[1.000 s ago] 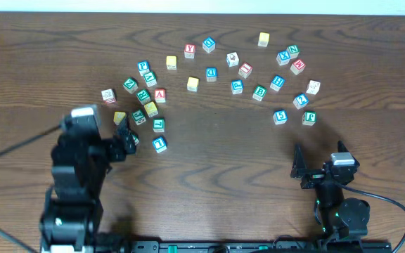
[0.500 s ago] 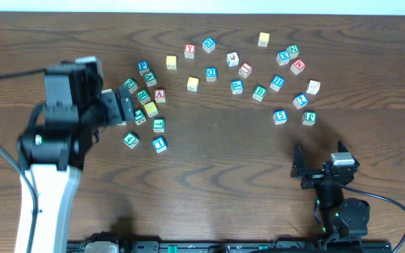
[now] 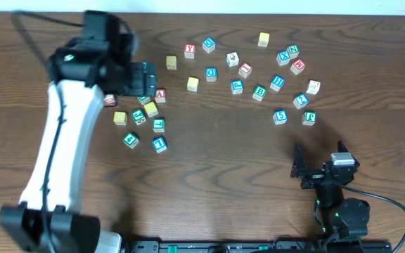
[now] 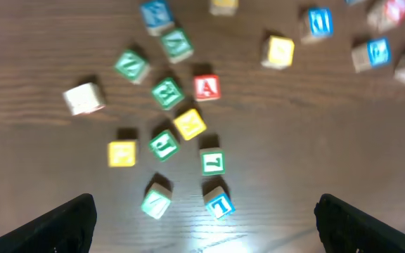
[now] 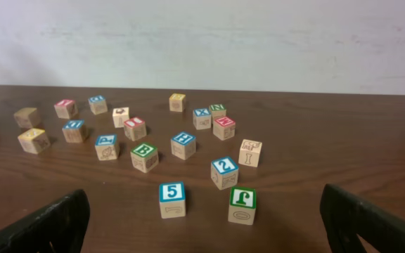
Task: Spell out AI2
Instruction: 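Reach the left gripper over the red A block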
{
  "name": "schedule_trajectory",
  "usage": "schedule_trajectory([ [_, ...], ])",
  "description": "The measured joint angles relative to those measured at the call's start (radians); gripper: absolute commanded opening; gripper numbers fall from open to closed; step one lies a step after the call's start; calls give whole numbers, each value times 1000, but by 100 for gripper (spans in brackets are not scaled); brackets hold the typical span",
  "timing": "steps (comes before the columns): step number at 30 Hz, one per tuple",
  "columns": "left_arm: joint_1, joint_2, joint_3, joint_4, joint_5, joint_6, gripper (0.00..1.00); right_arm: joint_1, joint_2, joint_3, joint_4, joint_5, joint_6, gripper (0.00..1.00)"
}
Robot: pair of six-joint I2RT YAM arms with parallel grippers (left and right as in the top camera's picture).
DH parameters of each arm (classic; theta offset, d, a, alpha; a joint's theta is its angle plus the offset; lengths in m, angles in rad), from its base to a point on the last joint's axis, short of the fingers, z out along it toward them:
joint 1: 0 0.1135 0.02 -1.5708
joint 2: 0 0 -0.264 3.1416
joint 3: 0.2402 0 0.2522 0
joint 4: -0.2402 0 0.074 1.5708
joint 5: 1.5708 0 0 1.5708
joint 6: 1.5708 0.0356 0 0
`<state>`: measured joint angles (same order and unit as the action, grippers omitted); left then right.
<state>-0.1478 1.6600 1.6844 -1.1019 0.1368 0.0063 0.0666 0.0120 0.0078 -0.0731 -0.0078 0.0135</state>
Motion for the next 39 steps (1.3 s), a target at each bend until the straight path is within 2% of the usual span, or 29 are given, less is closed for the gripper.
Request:
schedule_trajectory([
  [4,-45,81,0,41,4,52,98,0,0,0,0,0,0,99],
  [12,-60,192,0,96,11,48,98,0,0,0,0,0,0,99],
  [15,-60,229,0,119,1,-22,83,0,0,0,0,0,0,99],
  [19,-63,278,0,158,-12,-98,76,0,0,0,0,0,0,99],
  [23,-77,331,0,198,-36,-138,74,0,0,0,0,0,0,99],
  [28,-96,391,0,231,-103,-201,63,0,0,0,0,0,0,99],
  [39,-99,431,0,293,-207,-296,61,0,0,0,0,0,0,99],
])
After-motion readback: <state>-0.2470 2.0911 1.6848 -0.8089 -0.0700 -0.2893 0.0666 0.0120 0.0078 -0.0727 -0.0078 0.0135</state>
